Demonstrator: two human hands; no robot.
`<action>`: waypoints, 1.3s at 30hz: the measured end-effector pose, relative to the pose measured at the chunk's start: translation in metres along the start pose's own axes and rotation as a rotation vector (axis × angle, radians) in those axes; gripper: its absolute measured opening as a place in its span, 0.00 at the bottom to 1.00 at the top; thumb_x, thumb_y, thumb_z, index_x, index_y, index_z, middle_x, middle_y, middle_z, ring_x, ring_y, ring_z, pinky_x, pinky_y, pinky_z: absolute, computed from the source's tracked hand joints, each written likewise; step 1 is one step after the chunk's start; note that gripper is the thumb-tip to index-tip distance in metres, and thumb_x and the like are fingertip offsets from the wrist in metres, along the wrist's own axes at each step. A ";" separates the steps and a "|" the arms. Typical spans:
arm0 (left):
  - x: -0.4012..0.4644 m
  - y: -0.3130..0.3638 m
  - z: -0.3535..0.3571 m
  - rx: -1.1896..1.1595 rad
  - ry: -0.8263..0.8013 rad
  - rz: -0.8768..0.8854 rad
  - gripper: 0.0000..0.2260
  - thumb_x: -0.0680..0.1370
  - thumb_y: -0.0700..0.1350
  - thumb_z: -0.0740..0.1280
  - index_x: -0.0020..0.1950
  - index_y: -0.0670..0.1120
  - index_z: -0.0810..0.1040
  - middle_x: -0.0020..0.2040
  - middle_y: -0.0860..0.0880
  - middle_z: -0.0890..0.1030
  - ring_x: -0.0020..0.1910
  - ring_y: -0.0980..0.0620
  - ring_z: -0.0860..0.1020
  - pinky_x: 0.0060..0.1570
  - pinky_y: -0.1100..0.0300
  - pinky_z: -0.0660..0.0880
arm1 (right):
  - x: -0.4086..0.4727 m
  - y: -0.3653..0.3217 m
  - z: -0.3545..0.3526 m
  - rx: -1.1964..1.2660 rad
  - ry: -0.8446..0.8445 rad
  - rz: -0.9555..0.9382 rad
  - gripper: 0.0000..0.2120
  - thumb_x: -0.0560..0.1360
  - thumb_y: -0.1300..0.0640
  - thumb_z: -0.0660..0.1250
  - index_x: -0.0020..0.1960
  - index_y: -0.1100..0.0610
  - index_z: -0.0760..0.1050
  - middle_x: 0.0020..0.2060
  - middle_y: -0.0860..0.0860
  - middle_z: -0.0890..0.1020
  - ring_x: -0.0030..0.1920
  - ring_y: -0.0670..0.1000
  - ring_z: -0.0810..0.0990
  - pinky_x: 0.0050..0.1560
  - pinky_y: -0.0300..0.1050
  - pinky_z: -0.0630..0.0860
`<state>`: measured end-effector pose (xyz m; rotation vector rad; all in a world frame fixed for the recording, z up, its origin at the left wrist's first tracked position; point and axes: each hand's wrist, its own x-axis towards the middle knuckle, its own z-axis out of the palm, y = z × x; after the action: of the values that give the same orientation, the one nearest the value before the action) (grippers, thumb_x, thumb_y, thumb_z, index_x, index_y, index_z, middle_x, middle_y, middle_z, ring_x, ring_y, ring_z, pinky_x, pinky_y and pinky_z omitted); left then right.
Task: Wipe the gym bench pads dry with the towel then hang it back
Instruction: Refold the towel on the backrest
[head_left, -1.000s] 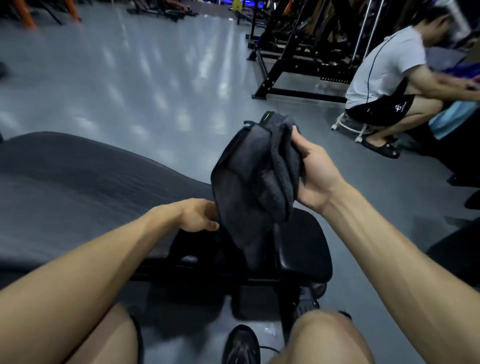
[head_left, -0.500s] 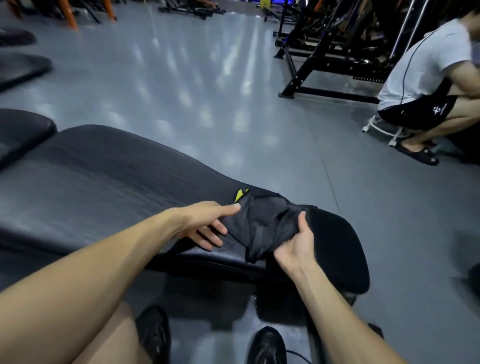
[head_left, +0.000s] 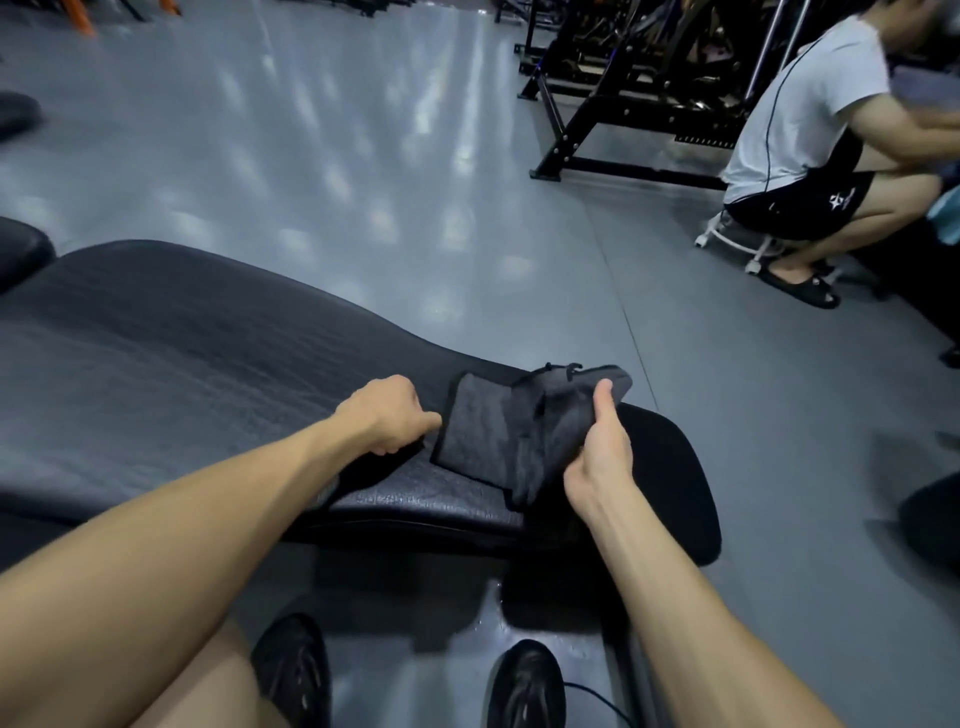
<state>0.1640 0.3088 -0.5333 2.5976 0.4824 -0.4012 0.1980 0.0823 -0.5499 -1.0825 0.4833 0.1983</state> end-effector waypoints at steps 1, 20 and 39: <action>0.001 -0.005 -0.002 -0.024 0.021 0.002 0.12 0.75 0.53 0.66 0.35 0.47 0.77 0.25 0.48 0.80 0.26 0.47 0.79 0.40 0.54 0.84 | -0.002 0.000 0.008 -0.049 0.002 -0.030 0.25 0.74 0.35 0.70 0.62 0.52 0.81 0.57 0.50 0.86 0.57 0.52 0.84 0.65 0.54 0.77; 0.015 0.042 0.022 -0.790 -0.096 0.088 0.19 0.76 0.60 0.72 0.52 0.47 0.72 0.41 0.47 0.82 0.35 0.50 0.83 0.39 0.54 0.83 | 0.000 0.000 0.056 -0.437 -0.232 -0.004 0.23 0.69 0.42 0.77 0.51 0.61 0.84 0.45 0.58 0.88 0.46 0.57 0.87 0.54 0.56 0.84; 0.011 0.088 0.034 -0.212 -0.043 0.154 0.30 0.66 0.74 0.70 0.50 0.50 0.72 0.44 0.52 0.83 0.40 0.49 0.83 0.49 0.53 0.81 | 0.029 -0.039 0.005 0.038 -0.174 0.136 0.20 0.76 0.55 0.58 0.60 0.67 0.76 0.51 0.63 0.84 0.49 0.62 0.84 0.57 0.57 0.80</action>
<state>0.2025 0.2222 -0.5315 2.3962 0.2908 -0.3338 0.2404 0.0665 -0.5306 -0.9862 0.4023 0.3982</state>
